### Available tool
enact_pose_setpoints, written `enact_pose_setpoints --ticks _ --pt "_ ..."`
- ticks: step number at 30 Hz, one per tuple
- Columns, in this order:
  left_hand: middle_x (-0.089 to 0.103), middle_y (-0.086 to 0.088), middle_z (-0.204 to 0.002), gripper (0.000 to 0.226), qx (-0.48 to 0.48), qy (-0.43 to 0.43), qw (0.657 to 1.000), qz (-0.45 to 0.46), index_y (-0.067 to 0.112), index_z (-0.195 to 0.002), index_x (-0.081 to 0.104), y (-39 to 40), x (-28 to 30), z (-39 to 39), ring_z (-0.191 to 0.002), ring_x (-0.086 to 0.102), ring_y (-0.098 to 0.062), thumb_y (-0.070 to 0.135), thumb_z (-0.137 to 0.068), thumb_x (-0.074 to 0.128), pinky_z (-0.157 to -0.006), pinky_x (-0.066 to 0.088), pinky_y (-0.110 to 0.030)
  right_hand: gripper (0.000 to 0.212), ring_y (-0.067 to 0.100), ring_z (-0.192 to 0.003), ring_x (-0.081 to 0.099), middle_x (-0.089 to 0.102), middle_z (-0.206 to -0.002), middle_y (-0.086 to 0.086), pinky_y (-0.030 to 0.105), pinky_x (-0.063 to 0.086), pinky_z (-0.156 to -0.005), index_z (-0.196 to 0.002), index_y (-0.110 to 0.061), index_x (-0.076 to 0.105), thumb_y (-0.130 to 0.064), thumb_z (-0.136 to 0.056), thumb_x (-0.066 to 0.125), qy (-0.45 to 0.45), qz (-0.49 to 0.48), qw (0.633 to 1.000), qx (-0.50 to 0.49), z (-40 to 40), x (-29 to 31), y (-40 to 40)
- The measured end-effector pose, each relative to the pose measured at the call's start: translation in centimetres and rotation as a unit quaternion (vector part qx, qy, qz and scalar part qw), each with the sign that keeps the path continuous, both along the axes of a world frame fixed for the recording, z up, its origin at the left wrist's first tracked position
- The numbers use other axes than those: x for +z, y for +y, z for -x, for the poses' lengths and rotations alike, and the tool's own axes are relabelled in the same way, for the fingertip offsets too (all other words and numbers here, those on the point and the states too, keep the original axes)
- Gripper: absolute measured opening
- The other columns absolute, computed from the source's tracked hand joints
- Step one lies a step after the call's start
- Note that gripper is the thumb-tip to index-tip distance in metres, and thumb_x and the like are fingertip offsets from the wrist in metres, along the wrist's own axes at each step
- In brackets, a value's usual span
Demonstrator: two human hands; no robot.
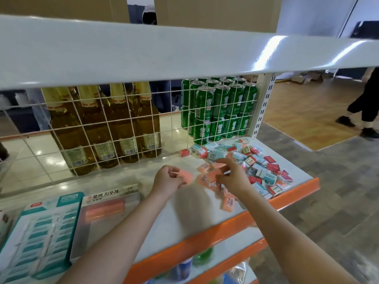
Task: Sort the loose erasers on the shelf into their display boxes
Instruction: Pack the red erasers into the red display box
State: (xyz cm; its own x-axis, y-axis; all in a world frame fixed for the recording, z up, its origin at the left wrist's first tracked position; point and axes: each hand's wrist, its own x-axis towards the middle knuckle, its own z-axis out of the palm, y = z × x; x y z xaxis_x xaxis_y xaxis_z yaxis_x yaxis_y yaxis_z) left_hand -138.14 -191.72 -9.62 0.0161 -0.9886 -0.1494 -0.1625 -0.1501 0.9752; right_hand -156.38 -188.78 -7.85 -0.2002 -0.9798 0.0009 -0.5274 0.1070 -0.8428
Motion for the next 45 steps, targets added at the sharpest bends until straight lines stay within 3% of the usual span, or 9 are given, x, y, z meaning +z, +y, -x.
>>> enact_pose_setpoints --ticks 7,13,18,21,25,29,32,36,45 --pt "0.063 -0.012 -0.090 0.017 0.016 0.018 1.000 -0.009 0.003 -0.104 0.060 1.3 0.2 -1.2 -0.066 0.061 -0.012 -0.002 -0.089 0.055 -0.057 0.047 -0.016 0.028 0.018 -0.060 0.055 0.065 -0.082 0.003 0.032 0.050 -0.054 -0.101 -0.012 0.065 0.007 -0.086 0.052 -0.068 -0.014 0.998 -0.007 -1.9 -0.7 0.3" --pt "0.061 -0.013 -0.086 0.019 0.036 0.033 0.999 -0.011 -0.004 -0.107 0.060 1.9 0.0 -1.9 -0.063 0.057 -0.011 -0.006 -0.089 0.053 -0.047 0.044 -0.006 0.026 0.009 -0.059 0.052 0.069 -0.094 0.018 0.006 0.033 -0.037 -0.110 -0.003 0.064 0.006 -0.088 0.052 -0.054 -0.023 0.998 0.004 -2.9 -1.3 0.3" --pt "0.063 -0.011 -0.089 0.027 -0.013 -0.007 1.000 -0.005 0.008 -0.115 0.060 2.1 0.0 -2.8 -0.068 0.059 -0.010 -0.002 -0.091 0.053 -0.056 0.044 -0.014 0.025 0.017 -0.066 0.058 0.069 -0.095 0.021 0.006 0.034 -0.038 -0.109 -0.001 0.064 0.006 -0.088 0.053 -0.049 -0.020 0.999 0.010 -3.2 -1.1 0.3" --pt "0.063 -0.006 -0.083 0.025 -0.023 -0.016 1.000 0.013 0.009 -0.111 0.063 2.1 0.4 -3.6 -0.069 0.060 -0.009 -0.001 -0.091 0.052 -0.057 0.044 -0.012 0.026 0.024 -0.080 0.063 0.068 -0.091 0.014 0.010 0.043 -0.052 -0.108 -0.001 0.065 0.008 -0.087 0.053 -0.048 -0.009 0.999 0.015 -4.0 -0.9 0.1" --pt "0.063 -0.003 -0.081 0.021 0.024 -0.022 0.999 0.028 0.013 -0.103 0.064 2.2 1.0 -5.3 -0.070 0.060 -0.011 0.001 -0.090 0.054 -0.063 0.045 -0.019 0.026 0.007 -0.069 0.054 0.060 -0.079 -0.003 0.013 0.040 -0.059 -0.105 -0.004 0.067 0.006 -0.085 0.053 -0.027 0.008 0.999 0.017 -5.9 -0.3 0.0" --pt "0.063 -0.003 -0.085 0.015 0.084 -0.088 0.989 0.078 0.014 -0.094 0.063 2.7 1.6 -8.3 -0.077 0.061 -0.018 0.003 -0.087 0.056 -0.060 0.045 -0.020 0.025 0.013 -0.076 0.054 0.060 -0.086 0.000 0.020 0.042 -0.068 -0.105 -0.005 0.068 0.003 -0.084 0.055 -0.007 0.020 0.999 0.036 -8.8 0.4 -0.3" --pt "0.059 0.002 -0.091 0.013 0.099 -0.168 0.976 0.096 0.013 -0.098 0.064 3.2 2.1 -11.1 -0.074 0.055 -0.009 0.007 -0.089 0.057 -0.046 0.041 -0.010 0.024 0.014 -0.083 0.054 0.060 -0.089 0.000 0.024 0.042 -0.074 -0.105 -0.007 0.068 -0.001 -0.085 0.057 0.002 0.020 0.998 0.060 -11.4 0.9 -0.5" --pt "0.060 0.002 -0.101 0.010 0.109 -0.280 0.949 0.093 0.018 -0.094 0.062 4.0 1.9 -14.7 -0.089 0.052 -0.011 0.012 -0.085 0.062 -0.063 0.035 -0.015 0.022 0.013 -0.089 0.054 0.063 -0.096 0.000 0.021 0.040 -0.078 -0.104 -0.009 0.069 -0.006 -0.088 0.055 0.042 0.012 0.992 0.117 -15.1 0.8 -0.6" --pt "0.060 0.006 -0.098 0.013 0.042 -0.401 0.912 0.073 0.019 -0.093 0.071 6.5 0.9 -18.9 -0.088 0.050 -0.007 0.014 -0.086 0.062 -0.078 0.038 -0.019 0.020 0.024 -0.096 0.060 0.066 -0.103 0.010 0.028 0.046 -0.079 -0.097 -0.007 0.069 -0.007 -0.084 0.054 0.226 -0.033 0.942 0.245 -20.8 -0.3 -0.3"
